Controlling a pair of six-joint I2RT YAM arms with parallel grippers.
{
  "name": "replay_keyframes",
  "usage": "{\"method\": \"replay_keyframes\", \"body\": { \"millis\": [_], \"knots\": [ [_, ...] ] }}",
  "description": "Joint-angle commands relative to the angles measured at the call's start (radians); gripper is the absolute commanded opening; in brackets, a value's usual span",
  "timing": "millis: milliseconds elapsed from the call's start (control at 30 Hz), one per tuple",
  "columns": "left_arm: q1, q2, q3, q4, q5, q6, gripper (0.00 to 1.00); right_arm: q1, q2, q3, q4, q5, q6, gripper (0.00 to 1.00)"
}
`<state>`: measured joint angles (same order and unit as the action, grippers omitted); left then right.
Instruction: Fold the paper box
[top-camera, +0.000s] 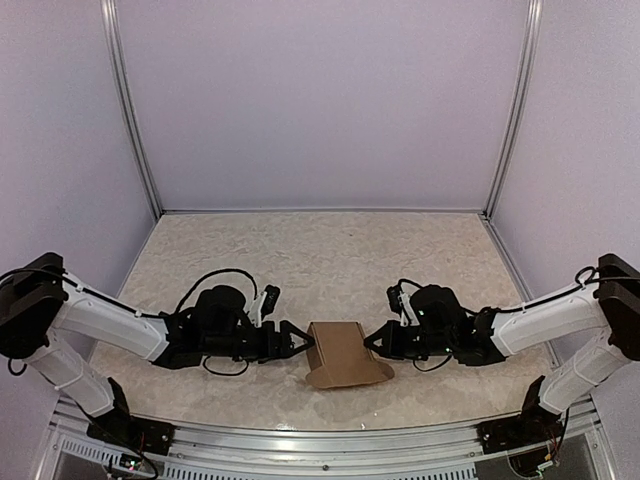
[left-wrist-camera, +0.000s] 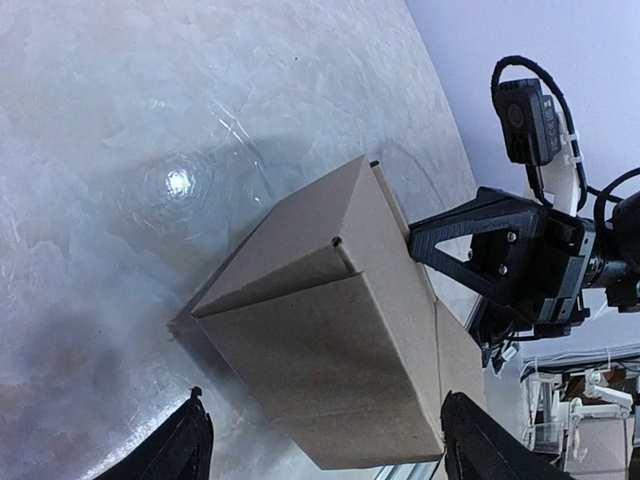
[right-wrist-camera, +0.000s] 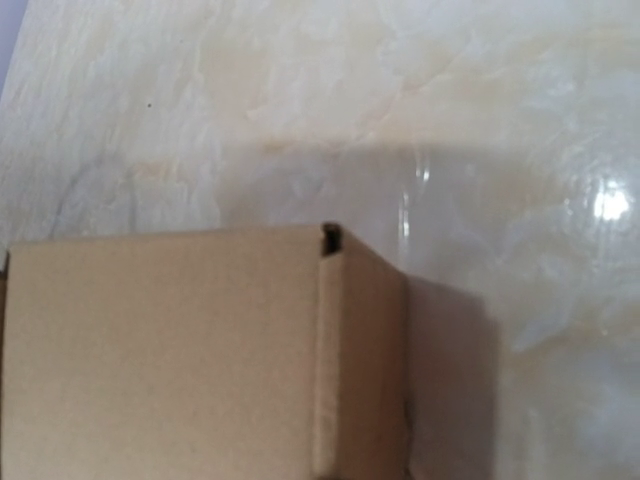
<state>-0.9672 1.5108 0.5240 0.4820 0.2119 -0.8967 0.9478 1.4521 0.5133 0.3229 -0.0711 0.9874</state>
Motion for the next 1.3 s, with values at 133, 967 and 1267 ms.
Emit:
{"method": "replay_keyframes", "body": {
  "millis": [133, 967, 1267],
  "knots": [
    [-0.003, 0.065, -0.015, 0.171, 0.032, -0.161, 0.84, -0.006, -0.007, -0.005, -0.048, -0.015, -0.022, 0.0],
    [-0.01, 0.265, 0.034, 0.36, 0.089, -0.384, 0.91, -0.006, -0.009, -0.024, -0.008, 0.005, -0.001, 0.0],
    [-0.014, 0.258, 0.028, 0.351, 0.081, -0.417, 0.84, -0.006, -0.014, -0.029, -0.005, 0.027, 0.005, 0.0]
  ]
}}
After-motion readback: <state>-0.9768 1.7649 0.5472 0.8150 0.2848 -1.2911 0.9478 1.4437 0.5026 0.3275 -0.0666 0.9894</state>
